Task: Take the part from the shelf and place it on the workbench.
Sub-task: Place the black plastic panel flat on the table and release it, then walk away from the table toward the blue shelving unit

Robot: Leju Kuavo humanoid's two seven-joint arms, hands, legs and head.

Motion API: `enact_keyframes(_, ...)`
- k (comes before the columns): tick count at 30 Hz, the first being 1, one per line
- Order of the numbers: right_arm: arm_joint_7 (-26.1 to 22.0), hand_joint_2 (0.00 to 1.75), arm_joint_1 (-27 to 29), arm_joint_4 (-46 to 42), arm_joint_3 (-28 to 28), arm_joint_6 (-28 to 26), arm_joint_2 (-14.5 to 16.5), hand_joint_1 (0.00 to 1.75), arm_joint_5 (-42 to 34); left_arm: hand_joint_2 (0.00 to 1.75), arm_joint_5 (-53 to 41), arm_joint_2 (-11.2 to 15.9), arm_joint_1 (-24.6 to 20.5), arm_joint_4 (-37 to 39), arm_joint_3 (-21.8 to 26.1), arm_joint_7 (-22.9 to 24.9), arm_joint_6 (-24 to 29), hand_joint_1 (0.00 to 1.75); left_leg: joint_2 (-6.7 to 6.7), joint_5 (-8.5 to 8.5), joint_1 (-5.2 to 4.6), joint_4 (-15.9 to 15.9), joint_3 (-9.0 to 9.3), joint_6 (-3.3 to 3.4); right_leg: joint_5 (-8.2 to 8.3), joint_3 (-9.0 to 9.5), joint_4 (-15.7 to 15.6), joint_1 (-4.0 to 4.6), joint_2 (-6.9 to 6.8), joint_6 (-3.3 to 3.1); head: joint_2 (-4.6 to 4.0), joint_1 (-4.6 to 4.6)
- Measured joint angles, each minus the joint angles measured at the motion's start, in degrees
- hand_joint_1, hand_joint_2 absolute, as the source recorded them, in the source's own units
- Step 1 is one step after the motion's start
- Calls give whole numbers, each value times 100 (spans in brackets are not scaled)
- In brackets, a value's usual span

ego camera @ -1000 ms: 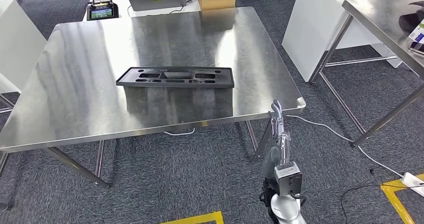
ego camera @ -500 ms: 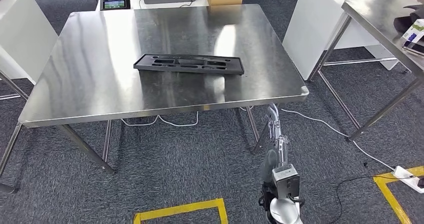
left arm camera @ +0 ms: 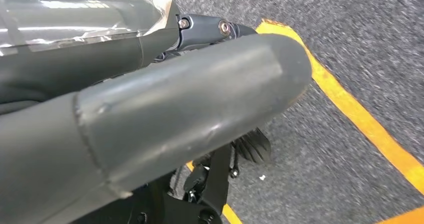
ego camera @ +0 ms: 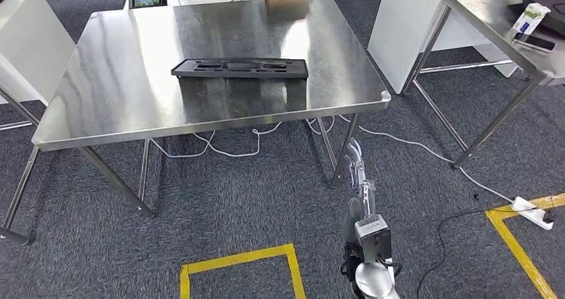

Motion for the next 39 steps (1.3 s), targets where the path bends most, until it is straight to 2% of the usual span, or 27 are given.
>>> enact_keyframes(1, 5, 0, 3, 21, -7, 13, 7, 0, 7, 0, -1, 2, -1, -1, -1, 2, 0, 0, -1, -154, 29, 354, -43, -37, 69, -81, 13, -1, -7, 9, 0, -4)
enact_keyframes(2, 11, 0, 4, 51, -14, 25, 9, 0, 10, 0, -1, 4, -2, -1, -1, 2, 0, 0, 0, -165, 58, 611, -52, -68, 128, -158, 33, -5, -14, 27, 0, -3)
enact_keyframes(3, 36, 0, 0, 112, -25, 34, 9, 0, 3, 0, -1, 8, -1, -1, -2, 2, -1, 0, 1, -18, 95, 697, 28, -98, 181, -251, 72, -17, -20, 58, 0, -6)
enact_keyframes(4, 73, 0, -13, 199, -42, 32, 8, 0, -6, 0, -1, 10, 0, -1, -2, 2, -2, 0, 3, 175, 131, 602, 190, -127, 221, -344, 126, -35, -23, 91, 0, -5)
enact_keyframes(6, 223, 0, -106, 538, -116, -4, 9, 0, -84, 0, -1, 2, -1, 1, -4, -6, -7, 0, -7, 326, 180, -100, 743, -192, 275, -542, 280, -57, -23, 167, 0, -10)
enact_keyframes(8, 384, 0, -310, 1112, -232, -31, 17, 0, -272, 0, -13, -10, -3, 3, -7, -17, -13, 0, -34, 140, 171, -713, 1109, -176, 331, -671, 395, -33, -21, 253, 0, -4)
enact_keyframes(9, 450, 0, -448, 1493, -295, 6, 29, 0, -422, 0, -27, -13, -2, 3, -11, -20, -14, 0, -45, 80, 143, -820, 1141, -128, 376, -712, 409, -17, -20, 308, 0, 2)
enact_keyframes(11, 576, 0, -731, 2402, -434, 276, 74, 0, -849, 0, -78, -21, 4, 4, -20, -11, -9, 0, -35, 139, 119, -863, 1039, 21, 438, -778, 419, -1, -14, 406, 0, 10)
enact_keyframes(12, 664, 0, -856, 2871, -511, 514, 110, 0, -1130, 0, -118, -26, 7, 4, -27, 7, 2, 0, -27, 200, 107, -874, 974, 107, 376, -830, 473, -4, -8, 419, 0, 12)
enact_keyframes(14, 915, 0, -1055, 3850, -653, 1085, 203, 0, -1700, 0, -238, -32, 9, 4, -69, 87, 81, 0, -14, 346, 94, -893, 806, 243, -70, -1020, 916, -27, 9, 361, 0, 31)
enact_keyframes(16, 1245, 0, -1191, 4788, -726, 1322, 307, 0, -1992, 0, -352, -32, 17, 4, -136, 206, 205, 0, -17, 502, 65, -889, 613, 291, -536, -1215, 1657, -28, 24, 337, 0, 53)
enact_keyframes(17, 1437, 0, -1235, 5172, -735, 1255, 348, 0, -2014, 0, -391, -35, 22, 4, -165, 267, 259, 0, -16, 582, 48, -885, 522, 294, -587, -1230, 1940, -27, 31, 375, 0, 55)
enact_keyframes(18, 1672, 0, -1266, 5526, -738, 1120, 383, 0, -2015, 0, -427, -38, 25, 4, -190, 328, 307, 0, -16, 662, 30, -880, 429, 294, -509, -1165, 2070, -22, 37, 435, 0, 55)
enact_keyframes(20, 2124, 0, -1295, 6069, -758, 849, 425, 0, -2037, 0, -478, -49, 27, 5, -237, 428, 388, 0, -18, 813, -4, -875, 262, 283, -217, -740, 1718, 0, 45, 510, 0, 55)
enact_keyframes(22, 2525, 0, -1301, 6469, -799, 579, 432, 0, -2061, 0, -535, -62, 29, 8, -280, 521, 475, 0, -20, 944, -33, -870, 151, 246, -251, -78, 760, 58, 46, 411, 0, 54)
enact_keyframes(24, 2898, 0, -1291, 6796, -838, 277, 409, 0, -2008, 0, -595, -72, 34, 10, -318, 631, 568, 0, -11, 1068, -38, -897, 122, 183, -416, 268, 127, 121, 51, 269, 0, 46)
enact_keyframes(26, 3259, 0, -1231, 7076, -814, -33, 361, 0, -1680, 0, -638, -74, 52, 10, -347, 745, 659, 0, -10, 1170, -22, -942, 102, 114, -341, 223, 49, 95, 48, 179, 0, 42)
enact_keyframes(27, 3500, 0, -1186, 7202, -728, -210, 331, 0, -1332, 0, -663, -75, 65, 10, -357, 800, 705, 0, -16, 1083, -10, -902, 64, 85, -261, 166, 37, 62, 40, 118, 0, 43)
enact_keyframes(28, 3757, 0, -1131, 7301, -577, -373, 301, 0, -925, 0, -687, -76, 82, 11, -369, 846, 741, 0, -22, 859, 3, -768, 12, 55, -172, 93, 23, 25, 29, 65, 0, 34)
enact_keyframes(30, 4171, 0, -1017, 7463, -186, -595, 246, 0, -248, 0, -727, -80, 104, 11, -402, 906, 783, 0, -23, 167, 43, -168, -105, -13, -11, -76, 23, 6, 7, -4, 0, 22)
enact_keyframes(31, 4267, 0, -967, 7525, -18, -638, 222, 0, -88, 0, -740, -81, 110, 11, -418, 920, 791, 0, -23, -88, 63, 209, -146, -52, 58, -152, 34, 8, -6, -5, 0, 17)
enact_keyframes(32, 4304, 0, -936, 7569, 86, -655, 209, 0, -27, 0, -751, -80, 112, 10, -430, 924, 792, 0, -23, -224, 76, 496, -173, -81, 108, -207, 44, 8, -16, 3, 0, 20)
enact_keyframes(34, 4330, 0, -915, 7607, 166, -668, 196, 0, -3, 0, -763, -79, 111, 10, -438, 927, 793, 0, -22, -273, 89, 749, -189, -106, 154, -256, 58, 7, -28, 14, 0, 20)
enact_keyframes(36, 4333, 0, -914, 7609, 169, -669, 194, 0, -2, 0, -764, -79, 111, 10, -439, 927, 793, 0, -22, -270, 90, 757, -188, -107, 155, -259, 59, 7, -28, 15, 0, 20)
enact_keyframes(37, 4377, 0, -907, 7631, 215, -682, 188, 0, 33, 0, -781, -78, 111, 10, -444, 933, 791, 0, -21, -174, 107, 776, -137, -122, 179, -308, 79, 0, -29, 32, 0, 19)
enact_keyframes(38, 4440, 0, -893, 7661, 283, -704, 180, 0, 79, 0, -807, -74, 111, 10, -454, 946, 785, 0, -20, -28, 132, 736, -26, -145, 209, -380, 115, -13, -30, 59, 0, 19)
enact_keyframes(39, 4527, 0, -864, 7707, 396, -759, 162, 0, 124, 0, -857, -72, 107, 12, -488, 967, 764, 0, -28, 44, 167, 397, 313, -204, 250, -516, 209, -23, -30, 105, 0, 13)
